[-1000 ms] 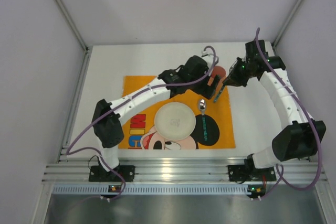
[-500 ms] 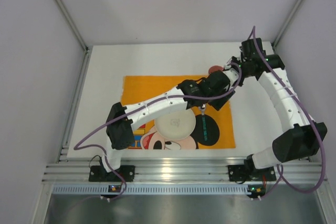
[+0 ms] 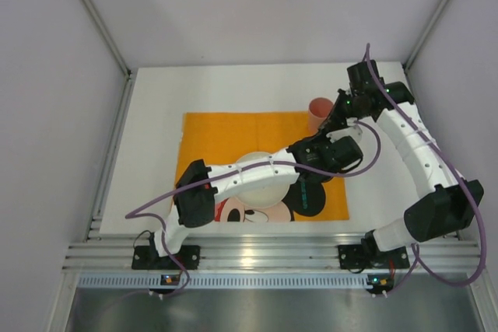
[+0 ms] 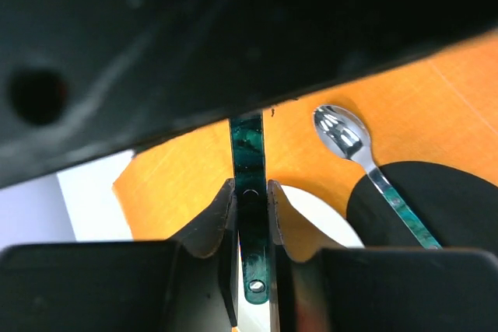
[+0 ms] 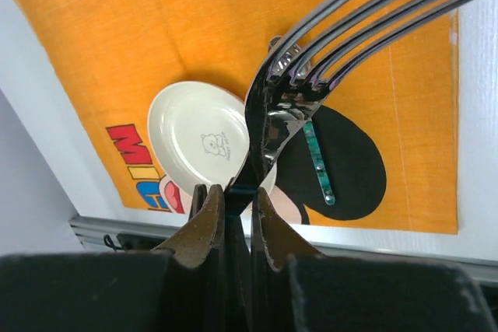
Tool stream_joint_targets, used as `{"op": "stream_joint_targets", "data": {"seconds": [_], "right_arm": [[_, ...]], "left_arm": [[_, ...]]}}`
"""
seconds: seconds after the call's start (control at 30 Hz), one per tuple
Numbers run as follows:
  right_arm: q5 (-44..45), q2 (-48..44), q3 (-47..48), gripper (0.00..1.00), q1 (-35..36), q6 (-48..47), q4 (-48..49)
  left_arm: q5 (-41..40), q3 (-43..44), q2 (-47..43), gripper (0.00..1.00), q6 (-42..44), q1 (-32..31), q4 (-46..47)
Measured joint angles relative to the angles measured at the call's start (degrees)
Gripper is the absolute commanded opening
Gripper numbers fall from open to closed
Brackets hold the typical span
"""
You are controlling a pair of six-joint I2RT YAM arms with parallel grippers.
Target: Set the dinner table for one person
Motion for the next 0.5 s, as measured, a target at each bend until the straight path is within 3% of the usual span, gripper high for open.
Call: {"op": "stream_joint_targets", "data": {"seconds": [0.03, 0.1, 0.17, 0.33, 0.5], "right_arm": [[0.0, 0.0, 0.0, 0.01, 0.2, 0.1, 0.3], [-0.2, 0.0, 0.0, 0.39, 0.6, 0.3, 0.8], [-1.7, 0.0, 0.2, 0.67, 1.4, -0.5, 0.7], [-5.0, 0.2, 2.9, 0.91, 4.3, -2.8, -0.2], [-6.1, 0.5, 8.4, 1.0, 5.4, -3.5, -1.3]], "left_arm": [[-0.9, -0.2, 0.0, 0.0, 0.0, -0.1, 0.1], [-2.2, -1.1, -0.3, 0.0, -0.1, -0.2, 0.9], [-1.7, -2.7, -1.0, 0.0, 0.9, -0.2, 1.9], [0.4, -7.5, -4.1, 0.0, 0.3, -0.3, 4.7], [4.3, -12.6, -10.5, 0.0, 0.9, 1.0, 9.1]]}}
